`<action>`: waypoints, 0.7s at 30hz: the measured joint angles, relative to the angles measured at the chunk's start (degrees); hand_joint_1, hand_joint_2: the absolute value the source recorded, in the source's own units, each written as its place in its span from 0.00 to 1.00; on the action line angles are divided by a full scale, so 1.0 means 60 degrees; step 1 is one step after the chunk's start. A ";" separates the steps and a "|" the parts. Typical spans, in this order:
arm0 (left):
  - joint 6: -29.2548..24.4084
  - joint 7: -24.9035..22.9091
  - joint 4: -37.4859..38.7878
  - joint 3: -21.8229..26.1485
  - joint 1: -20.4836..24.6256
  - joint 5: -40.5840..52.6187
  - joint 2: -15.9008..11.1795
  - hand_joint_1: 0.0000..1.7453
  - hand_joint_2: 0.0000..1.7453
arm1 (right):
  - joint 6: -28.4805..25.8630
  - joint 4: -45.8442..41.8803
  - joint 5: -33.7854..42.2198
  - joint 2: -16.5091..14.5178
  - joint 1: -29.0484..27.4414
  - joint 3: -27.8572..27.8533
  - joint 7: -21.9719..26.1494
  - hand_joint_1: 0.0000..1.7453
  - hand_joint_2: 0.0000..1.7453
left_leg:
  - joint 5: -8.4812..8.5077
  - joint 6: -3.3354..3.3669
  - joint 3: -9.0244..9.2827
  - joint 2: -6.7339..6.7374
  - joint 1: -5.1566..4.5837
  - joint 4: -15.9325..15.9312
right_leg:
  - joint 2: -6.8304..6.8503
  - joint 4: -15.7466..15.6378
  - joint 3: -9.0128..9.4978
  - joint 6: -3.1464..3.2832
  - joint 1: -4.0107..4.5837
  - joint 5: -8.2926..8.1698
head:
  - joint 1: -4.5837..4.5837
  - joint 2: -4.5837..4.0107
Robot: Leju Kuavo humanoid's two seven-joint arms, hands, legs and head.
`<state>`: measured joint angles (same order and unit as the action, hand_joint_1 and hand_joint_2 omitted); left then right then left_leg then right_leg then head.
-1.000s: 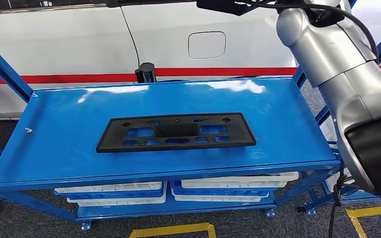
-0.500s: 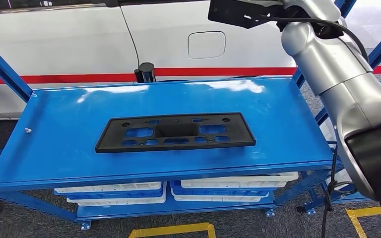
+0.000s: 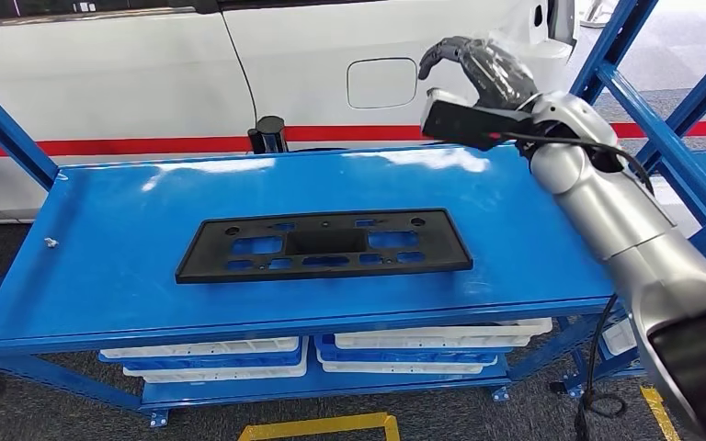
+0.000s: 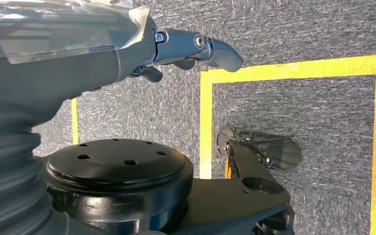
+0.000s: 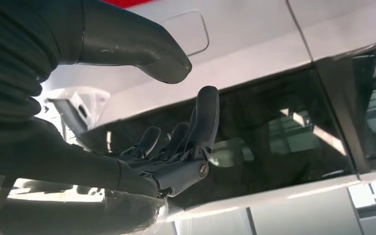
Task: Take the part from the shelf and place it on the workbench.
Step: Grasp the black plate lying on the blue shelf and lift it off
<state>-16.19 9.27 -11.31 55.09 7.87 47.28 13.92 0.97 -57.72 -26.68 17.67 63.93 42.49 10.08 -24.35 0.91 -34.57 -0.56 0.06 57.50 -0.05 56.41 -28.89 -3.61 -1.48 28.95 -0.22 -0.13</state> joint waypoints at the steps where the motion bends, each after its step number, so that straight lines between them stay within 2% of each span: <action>1: -0.0015 0.0000 0.0001 0.0011 0.0000 -0.0007 -0.0002 0.00 1.00 | -0.0092 -0.0177 0.0007 0.0044 -0.0280 0.0022 0.0045 1.00 1.00 | 0.0000 0.0000 -0.0001 0.0000 0.0000 0.0000 | 0.0000 0.0000 -0.0001 0.0000 0.0000 0.0000 | -0.0001 0.0000; 6: -0.0107 0.0001 0.0001 0.0077 -0.0001 -0.0076 -0.0007 0.00 1.00 | -0.0130 -0.0742 0.0090 0.0106 -0.1148 0.0143 0.0140 1.00 1.00 | 0.0000 0.0000 -0.0004 -0.0001 0.0001 -0.0003 | 0.0000 0.0000 -0.0002 0.0002 0.0002 0.0002 | -0.0001 0.0000; 21: -0.0107 0.0149 0.0001 0.0200 -0.0038 -0.0177 -0.0003 0.00 1.00 | 0.0333 -0.1304 -0.0115 0.0055 -0.2465 0.0799 0.0106 1.00 1.00 | 0.0000 0.0000 -0.0009 -0.0003 -0.0002 -0.0003 | 0.0002 -0.0001 -0.0005 0.0001 0.0000 0.0001 | -0.0001 0.0000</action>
<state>-16.83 10.16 -11.30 56.29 7.64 46.22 13.91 2.97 -65.54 -27.37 17.99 49.14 47.28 10.71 -24.36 0.91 -34.62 -0.57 0.05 57.49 -0.04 56.41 -28.91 -3.60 -1.48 28.96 -0.22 -0.13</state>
